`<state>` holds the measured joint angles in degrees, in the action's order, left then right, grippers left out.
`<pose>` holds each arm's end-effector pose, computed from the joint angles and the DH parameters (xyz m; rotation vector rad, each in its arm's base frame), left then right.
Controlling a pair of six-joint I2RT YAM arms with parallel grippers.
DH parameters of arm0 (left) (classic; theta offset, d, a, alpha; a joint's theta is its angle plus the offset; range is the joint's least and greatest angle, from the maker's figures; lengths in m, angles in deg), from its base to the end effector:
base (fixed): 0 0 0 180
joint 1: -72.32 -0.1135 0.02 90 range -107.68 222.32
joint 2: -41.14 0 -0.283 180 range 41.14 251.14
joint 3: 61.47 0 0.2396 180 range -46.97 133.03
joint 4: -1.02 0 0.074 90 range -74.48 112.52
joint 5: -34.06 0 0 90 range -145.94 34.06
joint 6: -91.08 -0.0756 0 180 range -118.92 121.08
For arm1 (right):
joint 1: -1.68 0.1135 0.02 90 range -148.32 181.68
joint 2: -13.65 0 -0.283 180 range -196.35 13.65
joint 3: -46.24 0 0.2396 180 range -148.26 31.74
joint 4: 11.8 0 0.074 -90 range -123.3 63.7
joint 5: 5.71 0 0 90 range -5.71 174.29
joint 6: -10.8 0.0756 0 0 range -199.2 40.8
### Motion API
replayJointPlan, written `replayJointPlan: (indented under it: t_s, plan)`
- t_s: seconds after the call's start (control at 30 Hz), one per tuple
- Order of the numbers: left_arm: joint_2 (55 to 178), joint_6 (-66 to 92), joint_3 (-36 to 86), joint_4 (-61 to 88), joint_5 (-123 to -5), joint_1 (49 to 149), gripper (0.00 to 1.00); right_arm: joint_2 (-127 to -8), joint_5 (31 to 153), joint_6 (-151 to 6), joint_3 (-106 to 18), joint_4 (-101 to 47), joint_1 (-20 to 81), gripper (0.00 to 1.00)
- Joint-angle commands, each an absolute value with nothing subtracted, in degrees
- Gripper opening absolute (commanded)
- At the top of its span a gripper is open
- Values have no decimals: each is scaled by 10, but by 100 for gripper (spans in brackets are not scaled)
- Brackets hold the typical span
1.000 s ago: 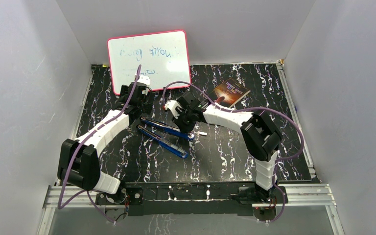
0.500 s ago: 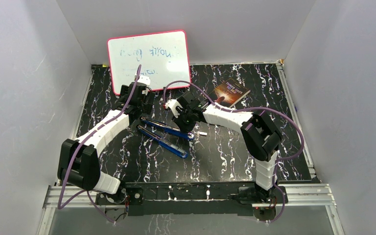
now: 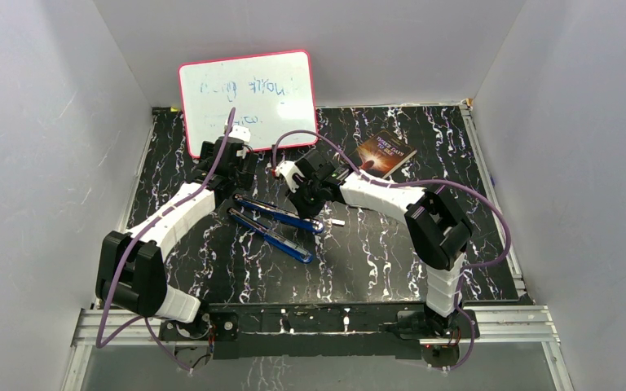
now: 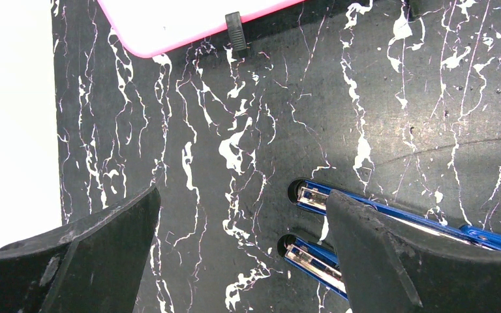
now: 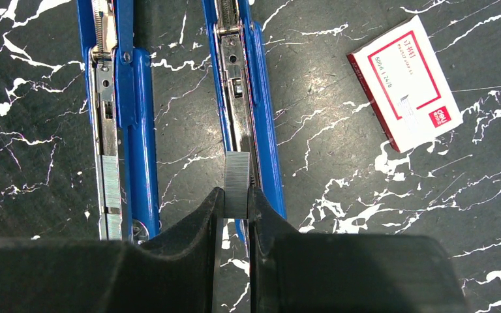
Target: Load the staples into the stapler
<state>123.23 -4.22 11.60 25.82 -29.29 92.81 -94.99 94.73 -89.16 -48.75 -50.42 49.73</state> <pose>0.3260 -0.0856 0.2774 0.2092 2.0997 0.3438 0.2800 0.3320 0.2078 -1.2966 2.1756 0.5009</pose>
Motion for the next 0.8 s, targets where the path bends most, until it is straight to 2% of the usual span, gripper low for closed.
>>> replayJointPlan:
  t_s: [0.0,0.77]
  plan:
    - [1209,-47,116,255,-279,931,98,-930,943,-880,-505,-502,496,1]
    - [1210,-47,116,254,-279,931,98,-967,923,-876,-530,-542,496,1]
